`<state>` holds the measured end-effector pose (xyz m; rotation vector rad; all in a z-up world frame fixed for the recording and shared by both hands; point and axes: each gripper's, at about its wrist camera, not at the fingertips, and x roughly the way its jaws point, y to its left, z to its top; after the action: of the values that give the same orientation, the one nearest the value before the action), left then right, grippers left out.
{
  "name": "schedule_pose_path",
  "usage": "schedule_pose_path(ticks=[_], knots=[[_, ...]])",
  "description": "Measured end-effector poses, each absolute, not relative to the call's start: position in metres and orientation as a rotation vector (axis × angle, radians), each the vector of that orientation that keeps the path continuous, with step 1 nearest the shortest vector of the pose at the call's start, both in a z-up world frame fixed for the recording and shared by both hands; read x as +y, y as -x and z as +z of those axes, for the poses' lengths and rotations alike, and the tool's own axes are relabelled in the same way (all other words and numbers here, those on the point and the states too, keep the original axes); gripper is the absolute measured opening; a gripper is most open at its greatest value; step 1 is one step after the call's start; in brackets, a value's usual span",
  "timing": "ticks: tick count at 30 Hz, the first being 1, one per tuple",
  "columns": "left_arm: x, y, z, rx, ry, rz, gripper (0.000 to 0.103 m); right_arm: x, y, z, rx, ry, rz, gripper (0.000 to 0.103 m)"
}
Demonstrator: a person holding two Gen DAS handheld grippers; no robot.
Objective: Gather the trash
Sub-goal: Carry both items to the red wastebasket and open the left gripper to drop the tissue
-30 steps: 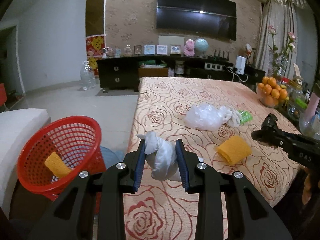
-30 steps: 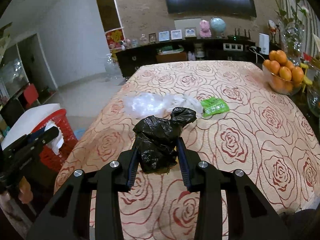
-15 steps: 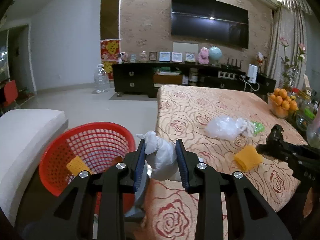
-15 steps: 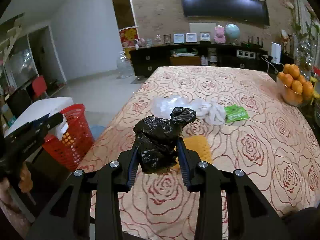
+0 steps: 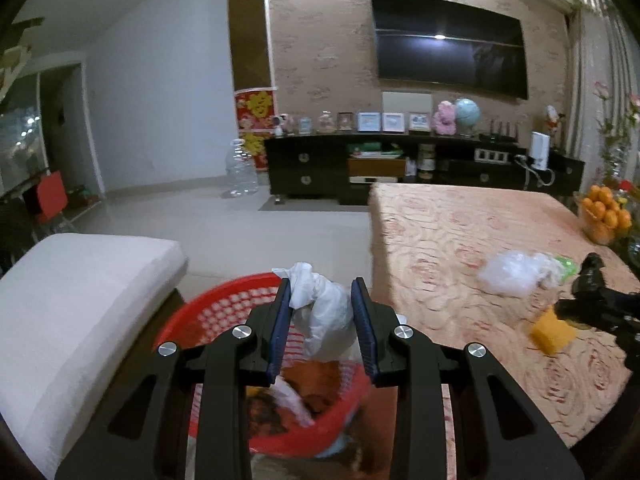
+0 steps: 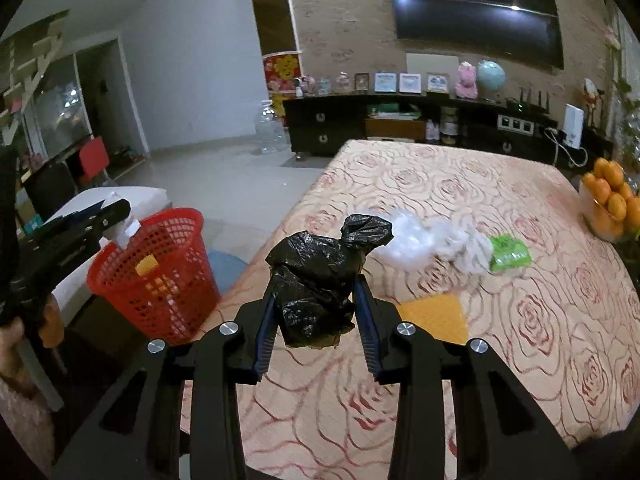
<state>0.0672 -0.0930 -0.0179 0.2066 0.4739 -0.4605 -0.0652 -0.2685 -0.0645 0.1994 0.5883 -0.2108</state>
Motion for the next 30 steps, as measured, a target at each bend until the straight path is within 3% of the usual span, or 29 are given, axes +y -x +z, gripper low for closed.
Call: schedule_pose_path(ticks=[23,26,30], knots=[[-0.055,-0.134,-0.053,0.649,-0.18,-0.333,0.031,-0.203,-0.022,-0.059,0.636,-0.175,-0.058,0.036],[-0.053,-0.136,-0.056,0.663,-0.177,-0.324,0.037,-0.197,-0.03,-0.06,0.644,-0.18,-0.044,0.036],[-0.049,-0.138,-0.056,0.668,-0.165,-0.314,0.057,-0.188,-0.041,-0.06,0.653,-0.179,-0.026,0.036]])
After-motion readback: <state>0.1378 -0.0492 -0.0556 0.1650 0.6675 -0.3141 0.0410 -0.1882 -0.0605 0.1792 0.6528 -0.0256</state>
